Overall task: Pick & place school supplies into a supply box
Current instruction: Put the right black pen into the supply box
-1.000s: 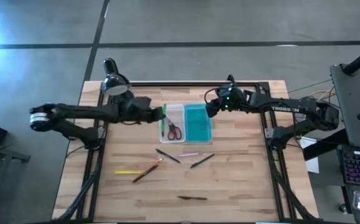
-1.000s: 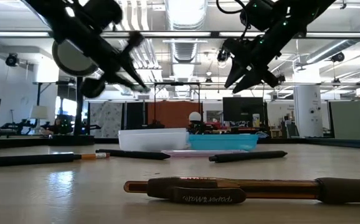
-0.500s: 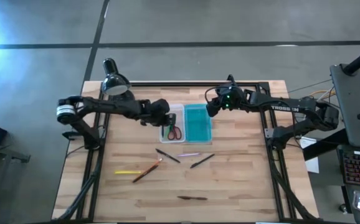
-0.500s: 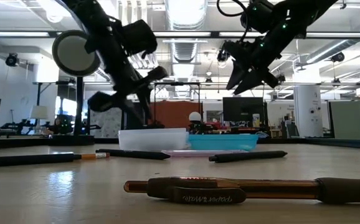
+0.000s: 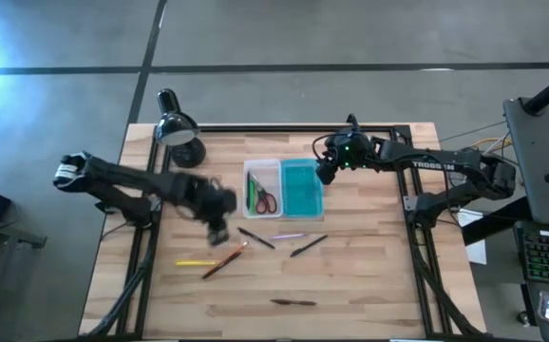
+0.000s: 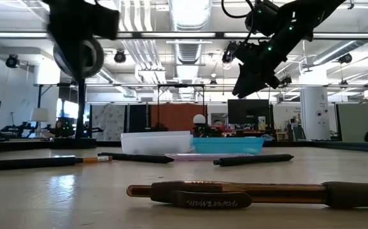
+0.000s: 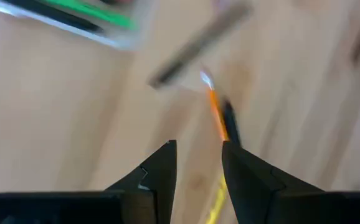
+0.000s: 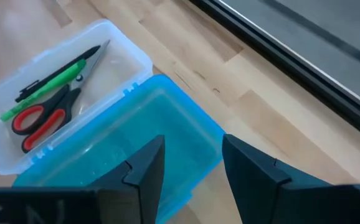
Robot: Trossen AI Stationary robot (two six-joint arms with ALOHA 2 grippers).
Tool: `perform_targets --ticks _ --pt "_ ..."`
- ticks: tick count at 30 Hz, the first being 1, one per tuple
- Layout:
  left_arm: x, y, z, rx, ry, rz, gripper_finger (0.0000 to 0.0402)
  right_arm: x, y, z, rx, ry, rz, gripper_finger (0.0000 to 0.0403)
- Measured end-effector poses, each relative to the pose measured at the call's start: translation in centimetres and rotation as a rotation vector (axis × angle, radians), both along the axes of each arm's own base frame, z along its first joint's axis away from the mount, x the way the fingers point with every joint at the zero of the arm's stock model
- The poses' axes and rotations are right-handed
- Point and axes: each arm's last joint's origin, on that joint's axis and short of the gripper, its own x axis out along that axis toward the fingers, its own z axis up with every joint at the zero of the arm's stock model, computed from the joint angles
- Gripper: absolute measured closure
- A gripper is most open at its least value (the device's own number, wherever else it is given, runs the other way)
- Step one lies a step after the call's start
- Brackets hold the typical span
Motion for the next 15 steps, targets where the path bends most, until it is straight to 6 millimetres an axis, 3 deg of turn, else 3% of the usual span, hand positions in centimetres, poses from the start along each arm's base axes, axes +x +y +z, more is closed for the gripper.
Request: perform_targets --ticks 3,6,10,15 --pt "-1.2 -2.9 -1.3 0.033 0.047 -0.125 0.029 0.0 0.0 0.0 0.001 -0.002 -0.004 0.0253" --pt "-2.1 -4.7 -2.9 0.069 0.097 -0.133 0.029 0.0 0.0 0.0 -0.001 -0.003 -0.005 0.0253" --pt "-2.9 -5.7 -4.7 0.067 0.161 -0.056 0.0289 0.0 0.0 0.0 -0.001 -0.002 -0.006 0.0252" --pt "-2.7 -7.0 -6.1 0.041 0.121 -0.067 0.0289 0.0 0.0 0.0 0.0 0.0 -0.006 0.0252"
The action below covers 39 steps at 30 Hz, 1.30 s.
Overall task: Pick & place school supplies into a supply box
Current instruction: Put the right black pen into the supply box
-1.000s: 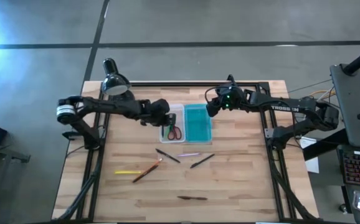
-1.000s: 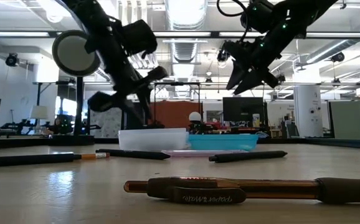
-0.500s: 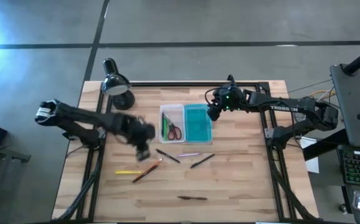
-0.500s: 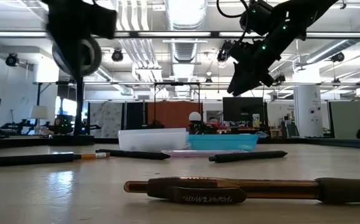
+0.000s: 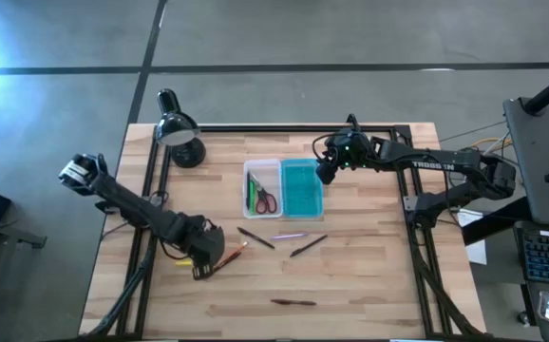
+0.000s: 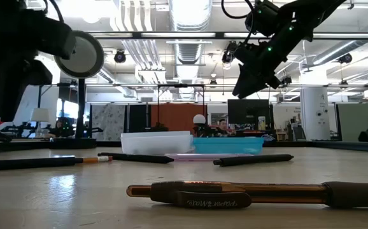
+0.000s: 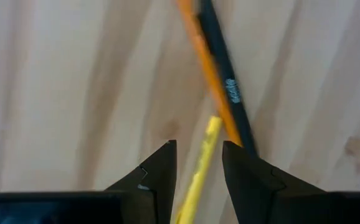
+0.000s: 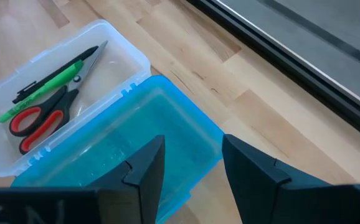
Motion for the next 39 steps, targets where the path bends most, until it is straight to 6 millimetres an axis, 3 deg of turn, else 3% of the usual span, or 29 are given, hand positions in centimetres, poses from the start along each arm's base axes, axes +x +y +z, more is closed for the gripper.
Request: perform_targets --ticks 6,14,21,24,29,34,39 --pt "-0.1 -0.9 -0.9 0.018 0.027 -0.036 0.0289 -0.5 0.4 -0.6 0.044 0.083 0.06 0.0252" --pt "-0.8 -1.0 -2.0 0.042 0.06 -0.032 0.0289 -1.8 4.0 -1.3 0.059 0.315 0.58 0.0252" --pt "-1.9 -0.7 -3.8 0.055 0.092 -0.001 0.0289 -2.2 5.3 -1.4 0.065 0.381 0.661 0.0252" --pt "-1.8 -0.7 -4.0 0.049 0.073 -0.026 0.0289 -2.4 6.8 -1.6 0.059 0.434 0.756 0.0252" --pt "-1.7 -0.8 -4.0 0.054 0.054 -0.059 0.0289 -2.8 10.5 -2.1 -0.016 0.543 1.057 0.0252" --pt "-1.7 -0.7 -4.0 0.073 0.042 -0.077 0.0289 -2.2 13.6 -2.4 -0.103 0.437 1.233 0.0252" --pt "-1.7 -0.7 -4.0 0.078 0.041 -0.102 0.0289 -0.7 15.6 -3.6 -0.087 0.31 1.254 0.0252"
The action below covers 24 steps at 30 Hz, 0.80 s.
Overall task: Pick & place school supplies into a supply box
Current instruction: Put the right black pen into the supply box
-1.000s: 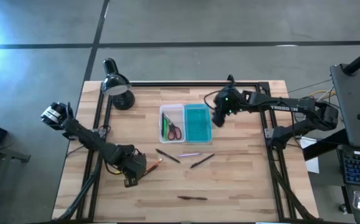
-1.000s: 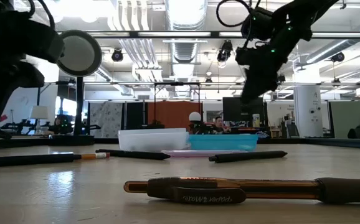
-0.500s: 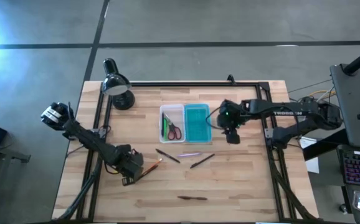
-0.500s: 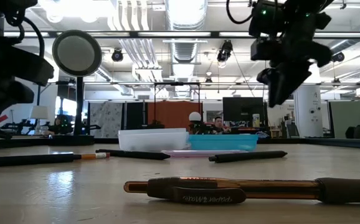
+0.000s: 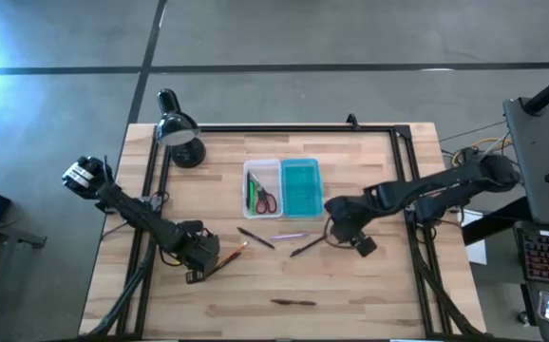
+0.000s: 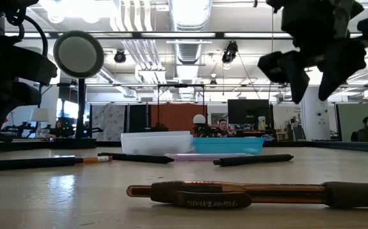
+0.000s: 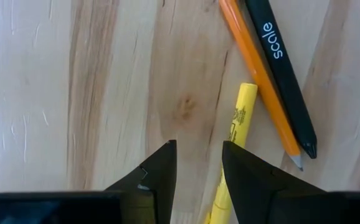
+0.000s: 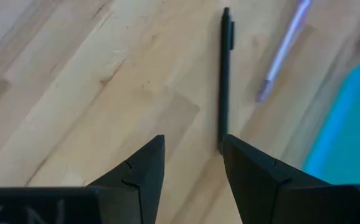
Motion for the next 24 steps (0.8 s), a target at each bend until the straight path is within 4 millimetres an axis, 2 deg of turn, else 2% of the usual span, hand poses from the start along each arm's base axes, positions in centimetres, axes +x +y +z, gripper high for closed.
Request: perform_targets --ticks 4,9,18,24 --pt "0.0 0.0 0.0 0.003 0.001 -0.013 0.0289 1.8 0.8 -1.9 0.024 0.0 -0.043 0.0252" --pt "-0.1 0.0 0.0 0.005 0.004 -0.012 0.0289 3.9 0.8 -3.8 -0.048 0.039 -0.197 0.0252" --pt "-0.1 0.0 0.0 0.006 0.007 -0.01 0.0289 5.3 1.5 -6.8 -0.084 0.122 -0.159 0.0252" --pt "-0.1 0.1 0.0 0.005 0.008 -0.005 0.0289 5.9 1.6 -7.8 -0.1 0.157 -0.165 0.0268"
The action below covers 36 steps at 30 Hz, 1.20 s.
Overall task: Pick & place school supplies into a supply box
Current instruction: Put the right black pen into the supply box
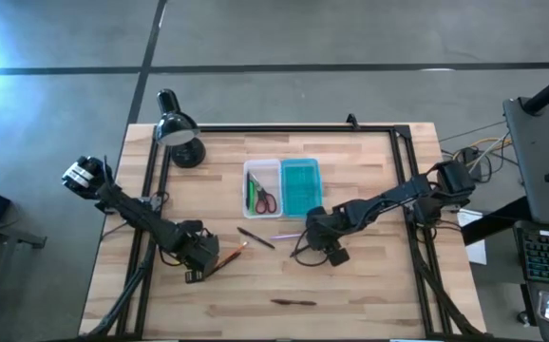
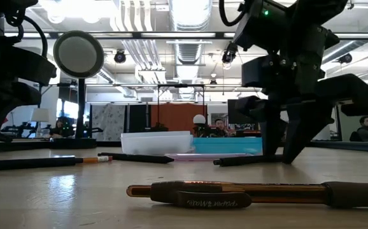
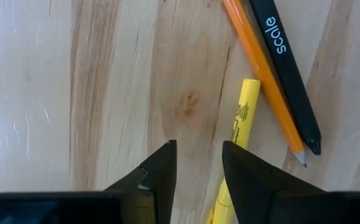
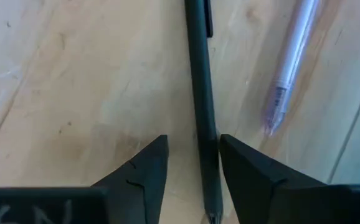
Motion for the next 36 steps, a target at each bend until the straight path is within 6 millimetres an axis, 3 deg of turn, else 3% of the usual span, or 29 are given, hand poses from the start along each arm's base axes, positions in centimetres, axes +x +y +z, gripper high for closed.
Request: perform_targets --ticks 9,13,15,18,21,25,30,33,36 --pt "0.0 0.0 0.0 0.0 0.0 0.0 0.0289 -0.2 0.0 -0.2 -0.008 0.036 0.001 0.0377" --pt "0.0 0.0 0.0 0.0 0.0 0.0 0.0289 -0.8 -0.1 1.3 -0.004 0.051 -0.003 0.0384" --pt "0.0 0.0 0.0 0.0 0.0 0.0 0.0289 -1.7 -0.5 2.6 -0.004 0.059 -0.024 0.0385" --pt "0.0 0.0 0.0 0.001 0.0 -0.003 0.0289 -1.6 -1.9 7.0 0.074 -0.084 -0.15 0.0386" --pt "0.0 0.0 0.0 0.001 0.0 -0.007 0.0289 -1.7 -4.4 9.8 0.2 -0.166 -0.338 0.0386" --pt "0.0 0.0 0.0 0.001 0.0 -0.007 0.0289 0.4 -9.1 12.2 0.439 -0.355 -0.673 0.0386" --pt "0.0 0.0 0.0 0.001 0.0 -0.005 0.0289 5.2 -13.3 10.3 0.734 -0.439 -0.923 0.0384" --pt "0.0 0.0 0.0 -0.002 0.001 0.012 0.0289 7.8 -14.1 9.4 0.809 -0.389 -1.003 0.0382" --pt "0.0 0.0 0.0 -0.014 0.007 0.039 0.0289 9.3 -14.2 7.1 0.777 -0.275 -1.073 0.037"
